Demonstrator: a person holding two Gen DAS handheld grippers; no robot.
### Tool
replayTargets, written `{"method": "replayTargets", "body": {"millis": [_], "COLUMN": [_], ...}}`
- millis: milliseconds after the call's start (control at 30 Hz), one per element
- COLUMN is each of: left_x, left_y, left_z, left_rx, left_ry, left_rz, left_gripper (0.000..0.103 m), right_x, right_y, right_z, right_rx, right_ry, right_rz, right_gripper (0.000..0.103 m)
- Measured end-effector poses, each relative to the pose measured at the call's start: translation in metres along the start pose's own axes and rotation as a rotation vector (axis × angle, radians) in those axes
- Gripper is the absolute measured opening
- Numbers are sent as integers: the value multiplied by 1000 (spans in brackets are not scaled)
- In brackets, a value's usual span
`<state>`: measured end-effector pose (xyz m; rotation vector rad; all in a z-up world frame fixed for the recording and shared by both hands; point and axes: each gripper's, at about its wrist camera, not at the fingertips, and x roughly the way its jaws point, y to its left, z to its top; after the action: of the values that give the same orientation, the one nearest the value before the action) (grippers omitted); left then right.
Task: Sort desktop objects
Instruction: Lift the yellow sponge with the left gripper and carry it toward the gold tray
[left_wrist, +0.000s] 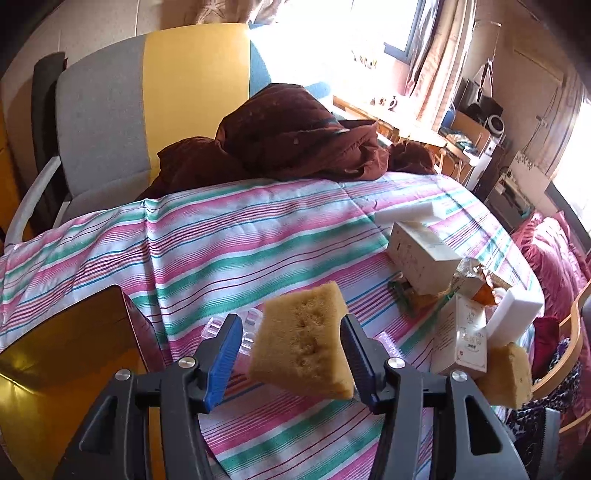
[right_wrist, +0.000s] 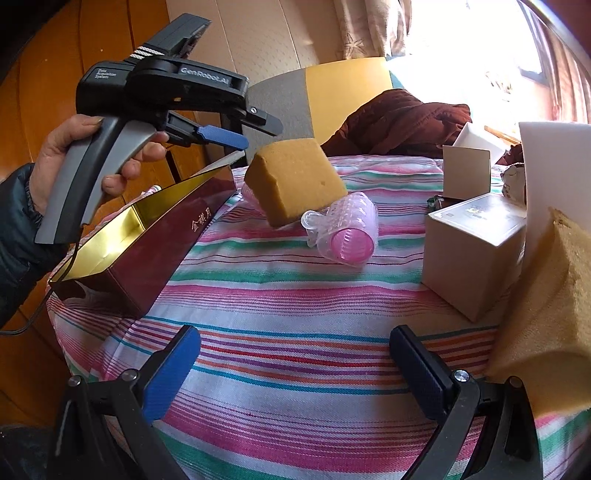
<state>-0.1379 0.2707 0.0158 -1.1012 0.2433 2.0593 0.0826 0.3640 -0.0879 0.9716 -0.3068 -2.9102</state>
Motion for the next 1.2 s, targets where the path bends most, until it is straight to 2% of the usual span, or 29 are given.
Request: {"method": "replayTargets", "body": {"millis": [167, 267, 500, 667, 767, 1000, 1133, 1200], "left_x": [13, 19, 27, 21, 23, 37, 41, 49], "left_y": [-2, -6, -24, -35, -43, -65, -66, -64], "left_z": [-5, -10, -18, -16, -18, -34, -36, -37], "left_rx": [15, 17, 76, 86, 124, 274, 277, 273], "left_ry": [48, 61, 95, 79, 86, 111, 98, 121], "left_rz": [-20, -90, -156, -186, -144, 37, 91, 149], "left_gripper": [57, 57, 58, 58, 64, 64, 64, 66], "right_x": [1, 1, 2, 1, 1, 1, 1, 1], "right_y": [1, 1, 0, -1, -1, -3, -4, -4], "right_z": [0, 0, 0, 0, -1, -1, -1, -1], "right_rx": [-5, -5, 0, 8, 13, 21, 23, 25], "right_ry": [-3, -5, -14, -22, -27, -34, -36, -38], "right_rz": [-3, 2, 13, 25, 31, 41, 43, 45], "right_gripper": [103, 103, 103, 103, 103, 103, 103, 103]}}
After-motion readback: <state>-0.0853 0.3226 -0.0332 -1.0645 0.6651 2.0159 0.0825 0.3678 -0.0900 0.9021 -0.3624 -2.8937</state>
